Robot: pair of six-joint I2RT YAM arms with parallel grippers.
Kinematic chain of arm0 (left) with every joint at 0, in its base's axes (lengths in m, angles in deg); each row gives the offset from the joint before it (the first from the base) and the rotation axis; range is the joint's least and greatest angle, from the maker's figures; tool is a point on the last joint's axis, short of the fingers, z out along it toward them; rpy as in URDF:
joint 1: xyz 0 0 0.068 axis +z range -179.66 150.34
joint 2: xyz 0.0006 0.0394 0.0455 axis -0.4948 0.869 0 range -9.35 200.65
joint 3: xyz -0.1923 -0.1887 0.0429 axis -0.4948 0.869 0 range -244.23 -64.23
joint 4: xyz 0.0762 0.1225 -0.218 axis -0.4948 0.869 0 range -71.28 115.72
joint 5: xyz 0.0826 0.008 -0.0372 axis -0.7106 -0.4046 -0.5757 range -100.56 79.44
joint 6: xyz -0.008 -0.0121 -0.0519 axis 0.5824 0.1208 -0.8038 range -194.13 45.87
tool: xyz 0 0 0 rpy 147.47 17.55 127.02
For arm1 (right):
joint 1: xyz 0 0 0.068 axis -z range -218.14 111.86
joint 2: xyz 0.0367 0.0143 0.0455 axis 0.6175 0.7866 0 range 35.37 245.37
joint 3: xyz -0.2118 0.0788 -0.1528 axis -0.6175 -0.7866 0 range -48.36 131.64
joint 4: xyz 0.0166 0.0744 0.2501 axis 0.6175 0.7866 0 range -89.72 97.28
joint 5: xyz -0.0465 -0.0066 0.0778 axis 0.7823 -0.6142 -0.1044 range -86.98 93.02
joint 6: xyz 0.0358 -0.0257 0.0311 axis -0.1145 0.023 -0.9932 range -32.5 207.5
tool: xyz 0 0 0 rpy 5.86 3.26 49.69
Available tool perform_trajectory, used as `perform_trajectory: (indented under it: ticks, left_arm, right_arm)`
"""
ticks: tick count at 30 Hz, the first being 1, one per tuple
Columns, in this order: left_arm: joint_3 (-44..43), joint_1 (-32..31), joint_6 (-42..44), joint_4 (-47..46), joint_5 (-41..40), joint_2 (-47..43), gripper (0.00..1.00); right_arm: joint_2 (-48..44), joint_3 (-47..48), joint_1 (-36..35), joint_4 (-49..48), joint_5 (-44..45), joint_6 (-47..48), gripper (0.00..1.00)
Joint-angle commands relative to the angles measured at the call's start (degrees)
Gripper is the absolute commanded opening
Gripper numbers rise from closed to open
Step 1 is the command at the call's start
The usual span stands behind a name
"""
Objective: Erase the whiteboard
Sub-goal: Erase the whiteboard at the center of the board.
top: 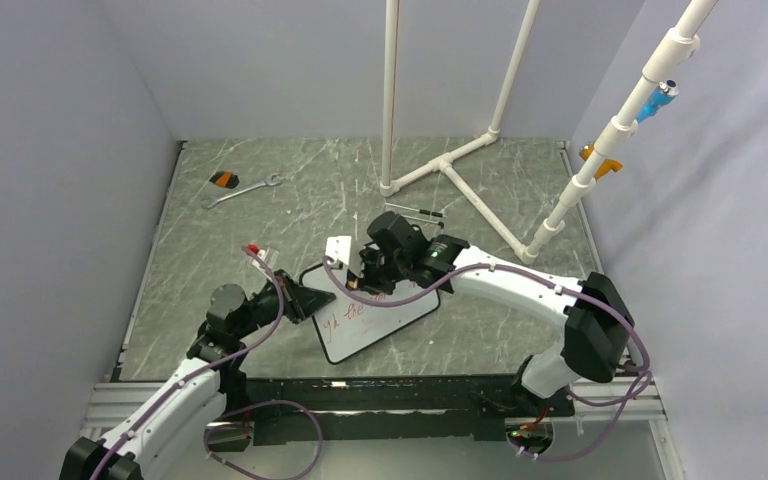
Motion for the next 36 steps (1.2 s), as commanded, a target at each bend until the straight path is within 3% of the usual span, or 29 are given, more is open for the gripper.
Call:
perform_trajectory:
  ticks: [1, 7, 10, 14, 17, 23, 28, 36]
  left_arm:
    - [-2.45, -0.94, 0.12, -11.10, 4.12, -1.44, 0.00]
    - [-2.42, -0.94, -0.47, -13.10, 4.22, -0.05, 0.00]
    - [-2.27, -0.93, -0.38, -13.24, 4.21, -0.13, 0.00]
    - [-1.85, -0.94, -0.08, -13.08, 4.15, -0.57, 0.00]
    - [-1.26, -0.94, -0.10, -13.38, 3.99, -0.65, 0.00]
    - [-1.07, -0.94, -0.48, -14.53, 4.34, 0.22, 0.00]
    - [-0.73, -0.93, -0.61, -14.43, 3.81, -0.35, 0.00]
    - [-1.19, -0.73, 0.44, -11.87, 2.81, -1.44, 0.00]
  right_arm:
    - [-0.60, 1.79, 6.33, -5.18, 4.53, -4.21, 0.00]
    - [-1.57, -0.64, 14.95, -8.22, 5.91, -3.46, 0.00]
    - [-1.61, -1.56, 14.96, -6.63, 4.19, -0.25, 0.00]
    - [0.30, 0.41, 13.91, 2.51, -8.87, 6.93, 0.00]
    - [0.25, 0.59, 9.35, 5.53, -12.24, 10.54, 0.00]
    - [1.20, 2.84, 4.97, 5.03, -9.21, 7.77, 0.00]
    - [-0.07, 1.52, 11.53, -0.54, -2.57, 2.95, 0.00]
    - [-4.75, -5.68, 17.50, -3.21, 4.41, 8.34, 0.00]
